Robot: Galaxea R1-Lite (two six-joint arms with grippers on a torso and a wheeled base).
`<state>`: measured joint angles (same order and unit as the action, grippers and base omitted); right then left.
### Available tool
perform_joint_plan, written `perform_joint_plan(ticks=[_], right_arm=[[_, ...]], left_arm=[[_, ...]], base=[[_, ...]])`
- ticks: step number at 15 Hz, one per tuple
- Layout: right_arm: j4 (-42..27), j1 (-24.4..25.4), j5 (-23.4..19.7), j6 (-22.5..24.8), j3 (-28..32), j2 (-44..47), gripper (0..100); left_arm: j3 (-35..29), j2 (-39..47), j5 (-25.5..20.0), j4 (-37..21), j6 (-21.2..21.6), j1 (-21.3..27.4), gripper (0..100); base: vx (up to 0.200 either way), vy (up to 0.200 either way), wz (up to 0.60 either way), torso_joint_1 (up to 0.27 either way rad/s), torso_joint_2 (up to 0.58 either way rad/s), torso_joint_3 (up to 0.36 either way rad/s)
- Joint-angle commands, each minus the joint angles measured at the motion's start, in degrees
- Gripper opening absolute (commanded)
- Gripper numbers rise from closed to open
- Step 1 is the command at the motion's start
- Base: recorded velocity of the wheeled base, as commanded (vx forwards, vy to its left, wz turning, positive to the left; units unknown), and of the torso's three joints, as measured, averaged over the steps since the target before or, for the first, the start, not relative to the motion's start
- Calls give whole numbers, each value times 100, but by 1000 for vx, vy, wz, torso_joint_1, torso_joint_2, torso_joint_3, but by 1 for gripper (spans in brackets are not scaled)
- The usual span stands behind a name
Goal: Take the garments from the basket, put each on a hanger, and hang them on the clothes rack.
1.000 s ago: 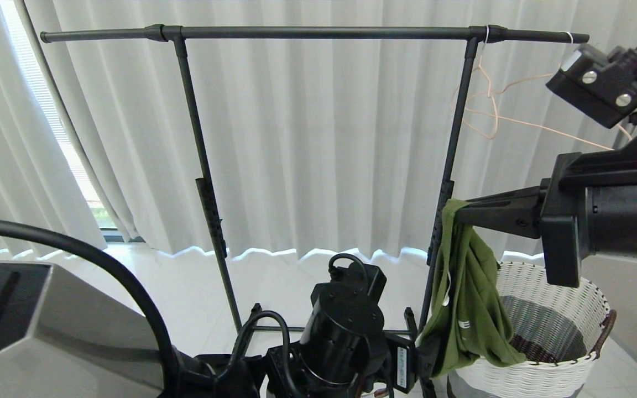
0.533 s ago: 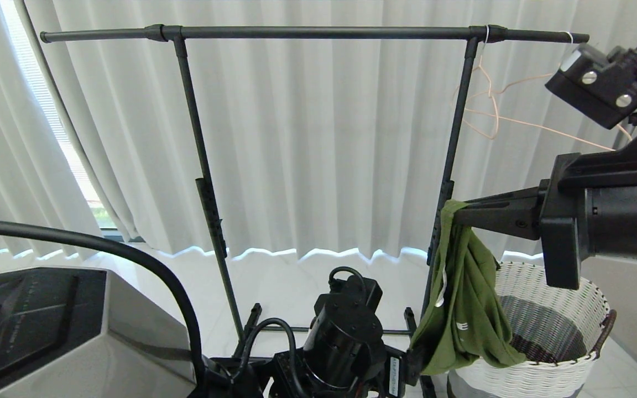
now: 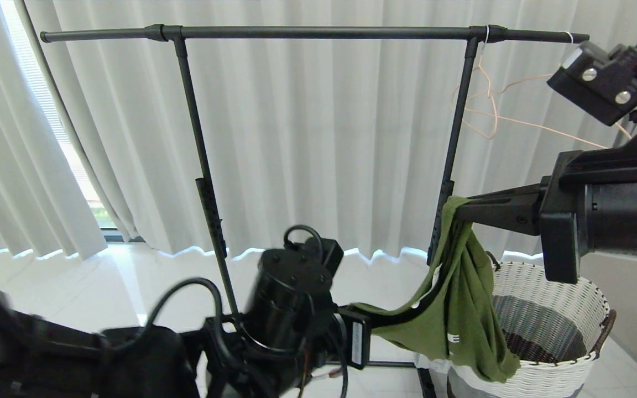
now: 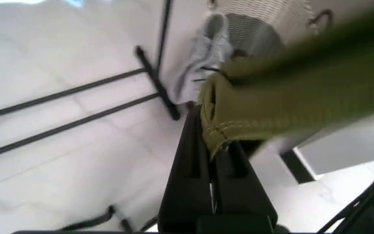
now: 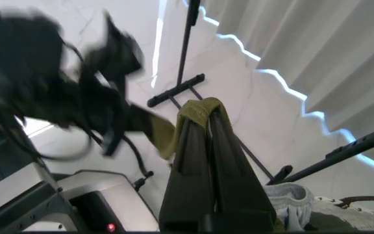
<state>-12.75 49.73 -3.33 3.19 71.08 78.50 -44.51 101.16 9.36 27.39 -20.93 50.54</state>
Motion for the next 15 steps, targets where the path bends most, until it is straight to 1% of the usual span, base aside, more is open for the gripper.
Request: perform_joint_plan(ticks=[1, 2, 3, 4, 5, 6, 7, 8, 9, 10, 12, 14, 15], right_arm=[[106, -51, -10, -3, -16, 8, 0], [141, -68, -10, -3, -24, 8, 0], [141, -121, -10, -3, -24, 8, 0], [141, -183, -19, -3, -24, 25, 0], [141, -244, -19, 6, -16, 43, 0], [141, -279, -10, 6, -24, 34, 0], [141, -297, -1, 6, -42, 34, 0], [150, -297, -1, 15, -121, 8, 0], [194, -288, -1, 23, -218, -27, 0], [300, -288, -1, 32, -358, -80, 0], [598, -297, 8, 23, -543, -168, 0], [713, -393, 16, 15, -543, -212, 0], [757, -464, 16, 23, -525, -238, 0]], left_arm=[[-1455, -1757, -49, -1975, 107, -730, 0], [-1956, -2021, -66, -2660, 186, -783, 0], [-2378, -2214, -66, -3205, 379, -792, 0], [-2668, -2381, -66, -3636, 555, -792, 0], [-2827, -2460, -75, -3908, 687, -792, 0], [-2879, -2548, -22, -4216, 924, -800, 0], [-2853, -2689, 101, -4655, 1434, -959, 0], [-2818, -2768, 303, -4875, 1926, -1231, 0], [-2765, -2794, 461, -4866, 2225, -1389, 0], [-2774, -2803, 514, -4866, 2269, -1407, 0], [-2765, -2821, 470, -4857, 2225, -1380, 0], [-2783, -2830, 470, -4778, 2181, -1196, 0], [-2809, -2830, 479, -4743, 2216, -1187, 0]], base=[[0, 0, 0, 0, 0, 0], [0, 0, 0, 0, 0, 0], [0, 0, 0, 0, 0, 0], [0, 0, 0, 0, 0, 0], [0, 0, 0, 0, 0, 0], [0, 0, 0, 0, 0, 0], [0, 0, 0, 0, 0, 0], [0, 0, 0, 0, 0, 0], [0, 0, 0, 0, 0, 0], [0, 0, 0, 0, 0, 0], [0, 0, 0, 0, 0, 0], [0, 0, 0, 0, 0, 0], [0, 0, 0, 0, 0, 0]])
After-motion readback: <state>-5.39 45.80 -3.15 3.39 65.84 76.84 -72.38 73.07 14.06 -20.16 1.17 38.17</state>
